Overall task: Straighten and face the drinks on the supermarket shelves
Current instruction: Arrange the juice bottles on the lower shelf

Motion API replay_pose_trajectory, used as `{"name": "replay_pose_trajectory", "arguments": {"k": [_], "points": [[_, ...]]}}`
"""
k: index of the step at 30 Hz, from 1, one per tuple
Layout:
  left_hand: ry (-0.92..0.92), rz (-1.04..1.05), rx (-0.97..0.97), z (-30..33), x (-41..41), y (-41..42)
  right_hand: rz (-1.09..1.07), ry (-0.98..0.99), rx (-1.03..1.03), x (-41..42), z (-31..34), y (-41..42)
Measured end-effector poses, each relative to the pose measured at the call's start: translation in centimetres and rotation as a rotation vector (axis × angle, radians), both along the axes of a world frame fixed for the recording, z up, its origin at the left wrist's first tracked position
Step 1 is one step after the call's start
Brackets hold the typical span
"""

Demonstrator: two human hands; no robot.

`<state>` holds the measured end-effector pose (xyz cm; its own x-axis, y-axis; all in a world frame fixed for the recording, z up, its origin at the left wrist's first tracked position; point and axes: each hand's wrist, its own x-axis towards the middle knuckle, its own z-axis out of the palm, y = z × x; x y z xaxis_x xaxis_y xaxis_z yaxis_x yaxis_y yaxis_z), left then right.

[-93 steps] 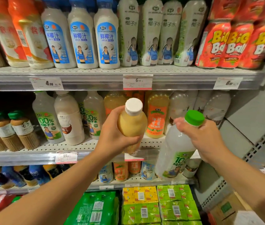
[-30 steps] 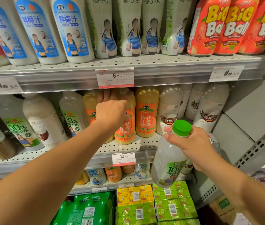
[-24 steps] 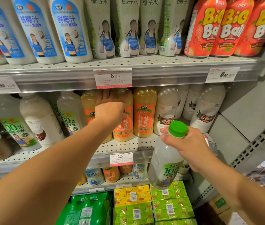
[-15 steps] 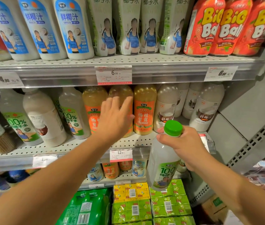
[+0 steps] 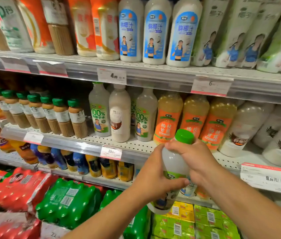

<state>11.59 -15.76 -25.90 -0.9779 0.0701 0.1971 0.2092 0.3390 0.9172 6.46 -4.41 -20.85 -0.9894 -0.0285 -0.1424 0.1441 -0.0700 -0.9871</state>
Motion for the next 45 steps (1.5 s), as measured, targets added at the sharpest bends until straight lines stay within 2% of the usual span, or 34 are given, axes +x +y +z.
{"name": "replay_pose_trajectory", "arguments": {"k": [4,10,13,16,18,20,21,24,26,30,34,40,45], "points": [[0.009,0.088,-0.016,0.2,0.5,-6.2,0.040,-0.038,0.020,1.3,0.4,-7.2],[0.065,0.089,-0.023,1.2,0.4,-14.4,0.080,0.048,0.115,2.1,1.8,-14.9],[0.063,0.071,-0.008,1.7,-0.2,-17.3,0.125,0.099,0.108,1.9,2.3,-17.2],[0.050,0.082,0.010,1.7,-0.8,-19.8,0.303,0.115,0.156,1.3,3.0,-18.0],[0.038,0.104,-0.001,1.5,-1.0,-21.4,0.356,0.114,0.075,0.0,3.1,-17.5],[0.038,0.139,-0.035,1.1,-1.1,-22.7,0.231,0.125,-0.023,-1.8,3.3,-17.1],[0.038,0.152,-0.040,0.8,-1.1,-23.3,0.147,0.154,0.037,-2.9,3.3,-17.0],[0.016,0.177,-0.042,-0.1,-0.9,-24.6,-0.055,0.257,0.514,-6.3,3.5,-18.1],[-0.007,0.197,-0.028,-0.7,-0.7,-25.4,-0.137,0.312,0.655,-8.0,4.0,-19.8],[-0.033,0.219,-0.029,-1.1,-0.1,-26.8,-0.146,0.316,0.499,-11.1,4.8,-22.9],[-0.032,0.247,-0.048,-1.3,1.0,-28.1,-0.069,0.078,0.502,-13.0,4.4,-23.9],[-0.059,0.266,-0.025,-1.4,1.7,-29.4,-0.299,0.379,0.335,-11.8,3.0,-23.5],[-0.045,0.262,-0.040,-1.5,1.4,-29.5,-0.362,0.290,0.329,-10.7,2.3,-22.2]]}}
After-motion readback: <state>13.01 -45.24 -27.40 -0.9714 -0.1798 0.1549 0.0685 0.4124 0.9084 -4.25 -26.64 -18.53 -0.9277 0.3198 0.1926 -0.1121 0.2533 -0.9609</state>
